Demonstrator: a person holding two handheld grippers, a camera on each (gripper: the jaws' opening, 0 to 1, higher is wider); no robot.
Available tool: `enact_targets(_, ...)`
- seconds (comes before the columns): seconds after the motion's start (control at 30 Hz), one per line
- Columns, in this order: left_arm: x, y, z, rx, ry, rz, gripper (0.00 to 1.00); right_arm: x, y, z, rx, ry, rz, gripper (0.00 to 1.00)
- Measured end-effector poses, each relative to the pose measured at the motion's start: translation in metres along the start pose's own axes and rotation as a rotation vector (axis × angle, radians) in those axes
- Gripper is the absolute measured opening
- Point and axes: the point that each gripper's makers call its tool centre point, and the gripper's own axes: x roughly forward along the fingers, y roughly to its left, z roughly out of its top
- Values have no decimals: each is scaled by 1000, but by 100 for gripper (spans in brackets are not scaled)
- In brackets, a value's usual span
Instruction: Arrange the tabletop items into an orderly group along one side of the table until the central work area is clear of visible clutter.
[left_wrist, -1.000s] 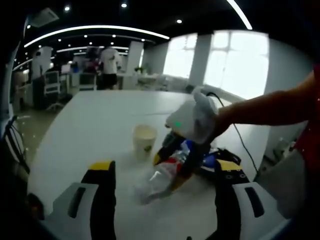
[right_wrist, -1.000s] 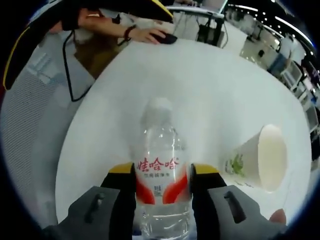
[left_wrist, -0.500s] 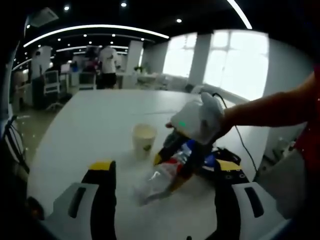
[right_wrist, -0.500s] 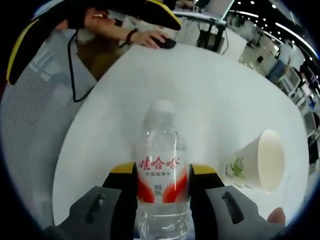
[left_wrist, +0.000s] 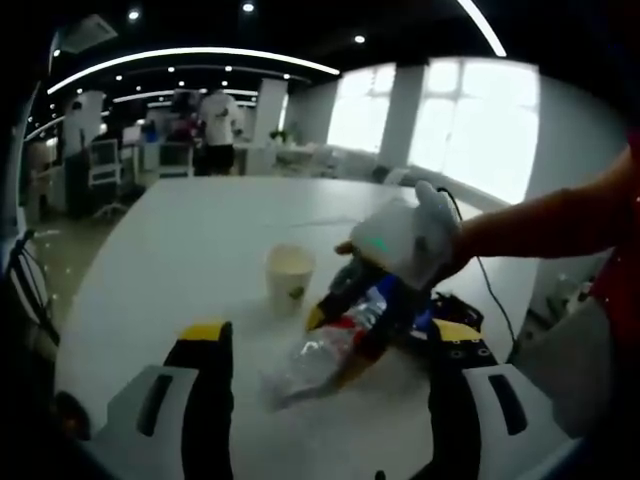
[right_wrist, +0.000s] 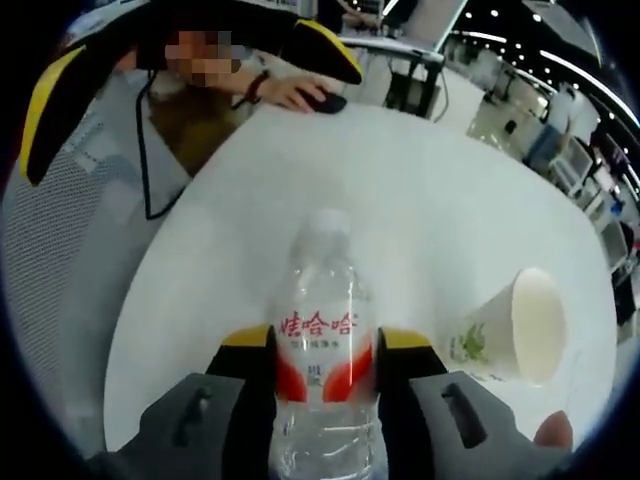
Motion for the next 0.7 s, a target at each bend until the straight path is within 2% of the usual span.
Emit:
enact_targets(0.6,0,2,0,-1,2,12,76,-11,-7,21,80,-135,-64,37)
enact_targets(0.7,-1,2,2,3,-7,18,75,-17,-10,28,105,-177,-80,37)
